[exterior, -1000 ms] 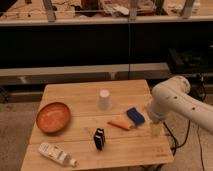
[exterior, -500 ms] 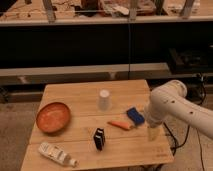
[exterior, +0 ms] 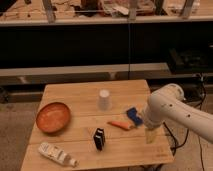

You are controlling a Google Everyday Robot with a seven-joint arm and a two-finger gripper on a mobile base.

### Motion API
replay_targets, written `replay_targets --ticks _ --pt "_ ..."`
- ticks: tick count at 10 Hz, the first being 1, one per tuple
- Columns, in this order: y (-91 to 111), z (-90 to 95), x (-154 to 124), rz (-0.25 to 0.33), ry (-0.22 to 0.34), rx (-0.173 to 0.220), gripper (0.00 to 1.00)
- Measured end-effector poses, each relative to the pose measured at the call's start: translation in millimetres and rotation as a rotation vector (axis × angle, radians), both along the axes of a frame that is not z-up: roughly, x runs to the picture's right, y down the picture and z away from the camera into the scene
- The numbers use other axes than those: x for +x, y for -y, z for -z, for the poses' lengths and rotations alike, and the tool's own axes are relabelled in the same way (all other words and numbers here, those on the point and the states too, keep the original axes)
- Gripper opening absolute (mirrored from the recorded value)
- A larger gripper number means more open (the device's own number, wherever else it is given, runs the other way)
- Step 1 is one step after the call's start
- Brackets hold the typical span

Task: Knock the eraser over

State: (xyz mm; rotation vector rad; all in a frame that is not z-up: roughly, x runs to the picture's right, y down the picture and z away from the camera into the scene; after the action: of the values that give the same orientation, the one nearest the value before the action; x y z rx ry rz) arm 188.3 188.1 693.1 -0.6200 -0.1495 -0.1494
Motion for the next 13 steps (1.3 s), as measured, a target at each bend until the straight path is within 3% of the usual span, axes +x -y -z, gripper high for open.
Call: replay_targets --ticks 13 --pt "-23.8 -19.0 -33.8 0.050 0.066 -0.011 0.78"
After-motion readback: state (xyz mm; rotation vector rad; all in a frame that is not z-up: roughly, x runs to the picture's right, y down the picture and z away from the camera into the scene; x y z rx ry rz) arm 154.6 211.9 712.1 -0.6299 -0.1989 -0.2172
